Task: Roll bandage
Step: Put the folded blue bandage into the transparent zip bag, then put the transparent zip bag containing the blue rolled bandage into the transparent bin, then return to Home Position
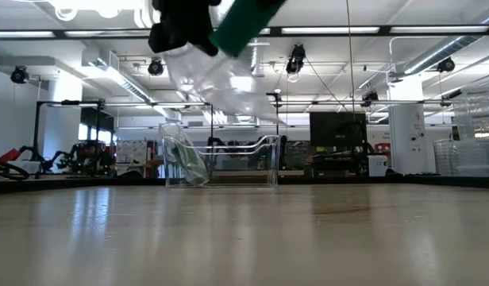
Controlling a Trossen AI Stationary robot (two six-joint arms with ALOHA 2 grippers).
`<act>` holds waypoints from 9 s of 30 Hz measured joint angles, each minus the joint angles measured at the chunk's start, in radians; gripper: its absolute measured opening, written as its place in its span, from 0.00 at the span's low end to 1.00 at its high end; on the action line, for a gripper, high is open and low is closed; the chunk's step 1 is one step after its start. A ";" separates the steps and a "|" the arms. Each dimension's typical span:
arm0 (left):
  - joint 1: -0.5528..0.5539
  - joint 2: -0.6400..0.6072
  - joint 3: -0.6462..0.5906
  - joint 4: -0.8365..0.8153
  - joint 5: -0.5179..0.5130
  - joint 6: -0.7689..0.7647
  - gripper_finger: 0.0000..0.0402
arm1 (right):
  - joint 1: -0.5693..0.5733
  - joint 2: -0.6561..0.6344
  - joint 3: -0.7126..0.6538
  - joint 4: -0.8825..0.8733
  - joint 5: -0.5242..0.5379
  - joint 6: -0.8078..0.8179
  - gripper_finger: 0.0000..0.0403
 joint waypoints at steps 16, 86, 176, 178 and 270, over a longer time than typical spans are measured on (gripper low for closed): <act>0.046 0.000 -0.061 0.145 -0.075 0.036 0.00 | -0.011 -0.002 0.070 0.001 0.228 0.019 0.03; 0.056 -0.232 -0.132 0.319 0.003 0.003 0.00 | -0.207 0.003 0.250 -0.132 -0.007 0.088 0.61; 0.647 0.102 0.073 0.065 0.255 0.086 0.00 | -0.210 -0.335 0.019 -0.568 0.005 0.615 0.54; 0.662 0.103 0.069 0.036 0.225 0.069 0.00 | -0.210 -0.335 0.017 -0.568 0.005 0.617 0.53; 0.341 -1.534 -1.416 1.171 0.227 0.402 0.01 | -0.657 -1.561 -1.192 0.500 -0.586 0.588 0.00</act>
